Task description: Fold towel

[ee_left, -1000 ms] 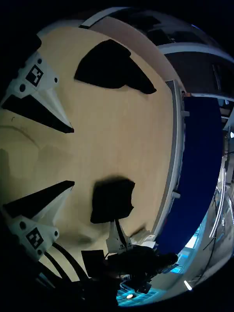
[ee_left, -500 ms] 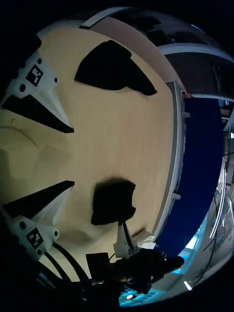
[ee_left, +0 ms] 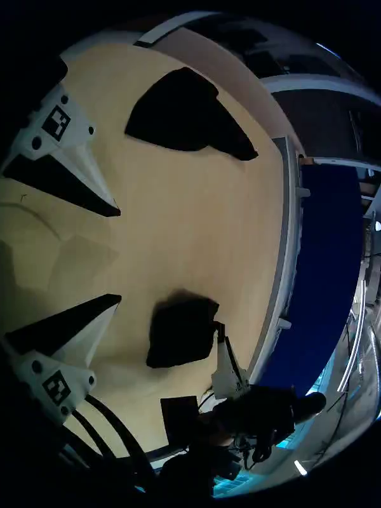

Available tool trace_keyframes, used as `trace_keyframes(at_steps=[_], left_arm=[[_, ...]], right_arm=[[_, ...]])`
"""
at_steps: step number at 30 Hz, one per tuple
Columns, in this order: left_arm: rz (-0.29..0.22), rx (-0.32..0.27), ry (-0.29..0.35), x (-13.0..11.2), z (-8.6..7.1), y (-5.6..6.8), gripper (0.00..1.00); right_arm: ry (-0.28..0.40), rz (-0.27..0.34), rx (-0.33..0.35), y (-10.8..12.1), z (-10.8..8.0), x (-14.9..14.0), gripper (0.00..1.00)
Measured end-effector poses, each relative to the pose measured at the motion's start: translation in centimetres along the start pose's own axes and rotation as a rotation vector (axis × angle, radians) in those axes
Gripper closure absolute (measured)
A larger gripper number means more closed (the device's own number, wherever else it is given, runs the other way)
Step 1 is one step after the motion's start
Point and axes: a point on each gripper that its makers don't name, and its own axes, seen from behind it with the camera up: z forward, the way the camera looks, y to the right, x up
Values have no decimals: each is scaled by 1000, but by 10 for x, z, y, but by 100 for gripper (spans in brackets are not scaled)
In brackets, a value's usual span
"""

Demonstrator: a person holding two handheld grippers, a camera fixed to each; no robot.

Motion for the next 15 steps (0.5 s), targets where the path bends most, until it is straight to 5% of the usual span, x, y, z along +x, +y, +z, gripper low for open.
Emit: trace_keyframes(at_steps=[6, 15], left_arm=[[-12, 10, -2, -3, -2, -8, 10], [-18, 17, -5, -7, -2, -14, 10]], right_arm=[[-46, -9, -8, 1, 21, -1, 55], [-36, -16, -22, 0, 20, 1, 50]])
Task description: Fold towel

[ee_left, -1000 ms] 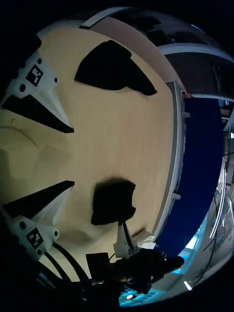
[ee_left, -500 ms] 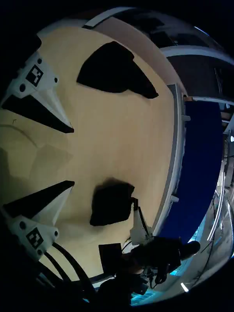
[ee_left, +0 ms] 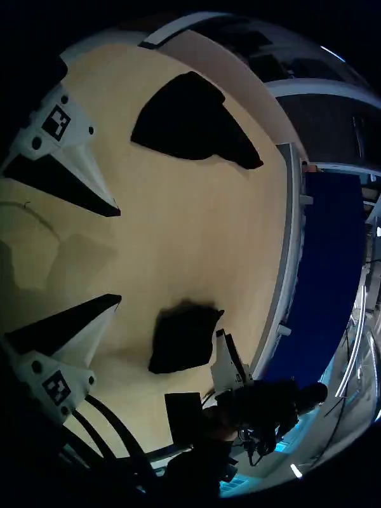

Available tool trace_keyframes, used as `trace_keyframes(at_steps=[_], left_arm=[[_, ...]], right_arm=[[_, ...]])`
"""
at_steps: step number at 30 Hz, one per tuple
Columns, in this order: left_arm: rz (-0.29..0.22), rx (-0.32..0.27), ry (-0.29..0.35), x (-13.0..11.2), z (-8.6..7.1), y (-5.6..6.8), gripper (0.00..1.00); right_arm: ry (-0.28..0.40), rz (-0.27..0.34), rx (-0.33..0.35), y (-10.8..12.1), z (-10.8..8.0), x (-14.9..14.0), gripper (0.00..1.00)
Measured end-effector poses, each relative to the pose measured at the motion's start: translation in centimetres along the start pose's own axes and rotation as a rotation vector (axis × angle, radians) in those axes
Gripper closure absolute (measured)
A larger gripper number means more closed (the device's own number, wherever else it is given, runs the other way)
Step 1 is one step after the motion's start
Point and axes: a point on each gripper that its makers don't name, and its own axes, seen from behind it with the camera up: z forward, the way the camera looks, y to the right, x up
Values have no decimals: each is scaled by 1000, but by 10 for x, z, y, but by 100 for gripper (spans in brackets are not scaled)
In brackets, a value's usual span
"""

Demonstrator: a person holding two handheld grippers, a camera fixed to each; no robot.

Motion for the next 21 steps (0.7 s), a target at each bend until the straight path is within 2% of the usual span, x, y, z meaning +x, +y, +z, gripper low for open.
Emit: trace_keyframes(at_steps=[7, 11, 15, 19, 21], left_arm=[[9, -4, 2, 4, 1, 3, 10], [12, -7, 3, 6, 1, 5, 10], [16, -9, 2, 7, 2, 7, 10], [22, -13, 2, 8, 3, 10, 10], [24, -15, 2, 8, 3, 12, 10]], right_arm=[[13, -1, -7, -2, -17, -7, 48], [18, 4, -8, -5, -28, -15, 29], [28, 8, -16, -10, -41, -24, 25], [39, 13, -33, -14, -57, -37, 18], [41, 17, -41, -17, -64, -44, 10]])
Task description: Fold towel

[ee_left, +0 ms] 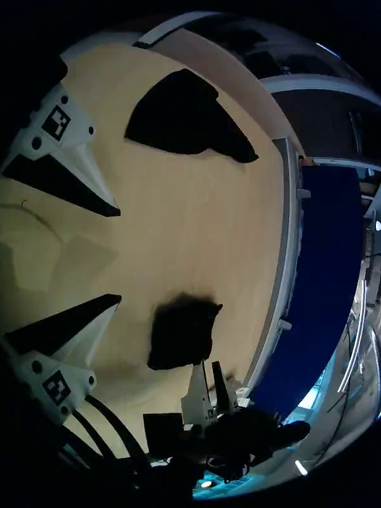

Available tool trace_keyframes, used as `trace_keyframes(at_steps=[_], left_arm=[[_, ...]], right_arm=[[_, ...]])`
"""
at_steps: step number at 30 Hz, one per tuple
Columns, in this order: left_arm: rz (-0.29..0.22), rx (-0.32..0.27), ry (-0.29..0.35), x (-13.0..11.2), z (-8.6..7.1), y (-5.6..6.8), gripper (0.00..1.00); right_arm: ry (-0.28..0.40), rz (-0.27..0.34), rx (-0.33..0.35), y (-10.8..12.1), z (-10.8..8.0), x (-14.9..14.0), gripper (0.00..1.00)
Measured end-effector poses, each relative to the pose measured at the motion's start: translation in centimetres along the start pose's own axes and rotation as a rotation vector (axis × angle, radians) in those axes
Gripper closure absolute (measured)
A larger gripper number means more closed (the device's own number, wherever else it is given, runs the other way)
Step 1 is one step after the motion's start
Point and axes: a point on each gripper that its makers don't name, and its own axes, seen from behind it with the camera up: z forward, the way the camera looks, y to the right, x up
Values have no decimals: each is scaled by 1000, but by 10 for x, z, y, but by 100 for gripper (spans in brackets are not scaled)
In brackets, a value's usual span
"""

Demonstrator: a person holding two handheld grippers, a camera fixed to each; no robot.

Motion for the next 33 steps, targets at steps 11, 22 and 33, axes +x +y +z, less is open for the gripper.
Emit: trace_keyframes(at_steps=[11, 22, 33], left_arm=[[5, -6, 2, 2, -1, 5, 10], [6, -5, 1, 0, -2, 5, 10], [2, -6, -1, -2, -2, 3, 10]], right_arm=[[3, 55, -12, -15, -20, -28, 2], [-19, 93, -23, -25, -25, -47, 2], [-62, 190, -81, -36, -17, -72, 2]])
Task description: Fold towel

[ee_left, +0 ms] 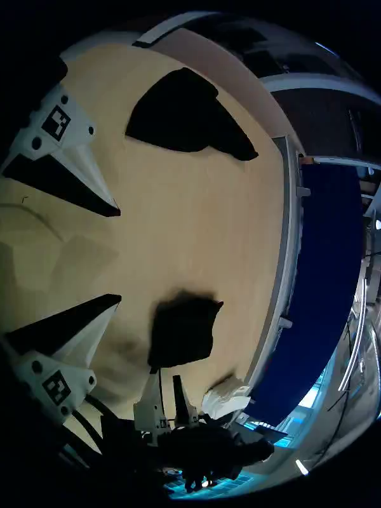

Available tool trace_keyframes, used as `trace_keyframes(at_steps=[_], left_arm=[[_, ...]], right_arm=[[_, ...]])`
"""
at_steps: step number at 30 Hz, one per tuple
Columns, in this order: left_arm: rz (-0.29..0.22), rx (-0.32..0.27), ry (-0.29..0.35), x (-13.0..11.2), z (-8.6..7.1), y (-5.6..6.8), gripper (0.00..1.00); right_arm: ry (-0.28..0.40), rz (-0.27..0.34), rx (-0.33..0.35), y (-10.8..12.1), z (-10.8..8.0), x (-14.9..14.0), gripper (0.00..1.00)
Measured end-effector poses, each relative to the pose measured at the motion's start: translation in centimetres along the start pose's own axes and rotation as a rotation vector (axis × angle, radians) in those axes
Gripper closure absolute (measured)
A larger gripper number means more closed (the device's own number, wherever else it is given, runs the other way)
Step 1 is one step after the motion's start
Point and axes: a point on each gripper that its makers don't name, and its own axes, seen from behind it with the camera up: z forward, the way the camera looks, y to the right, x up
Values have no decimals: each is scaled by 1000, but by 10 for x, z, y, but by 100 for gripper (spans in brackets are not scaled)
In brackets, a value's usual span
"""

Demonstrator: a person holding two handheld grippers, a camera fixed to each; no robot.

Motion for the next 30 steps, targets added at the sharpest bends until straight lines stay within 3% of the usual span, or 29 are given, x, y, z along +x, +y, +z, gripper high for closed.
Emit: trace_keyframes(at_steps=[7, 11, 17, 23, 27, 30], left_arm=[[-1, -2, -1, 0, 2, -2, 10], [-1, -3, -1, 1, 3, -2, 10], [-4, -4, -1, 1, 3, -4, 10], [-5, -2, -2, -1, 3, -6, 10], [-4, -1, -2, -1, 4, -7, 10], [-5, 0, -3, -2, 5, -8, 10]], right_arm=[[-18, 60, -52, 0, 6, -12, 4], [-24, 108, -52, -4, 11, -17, 13], [-40, 134, -58, -4, 17, -25, 35], [-51, 152, -47, -6, 19, -30, 38], [-50, 155, -57, -4, 19, -31, 58], [-53, 160, -56, -4, 20, -32, 59]])
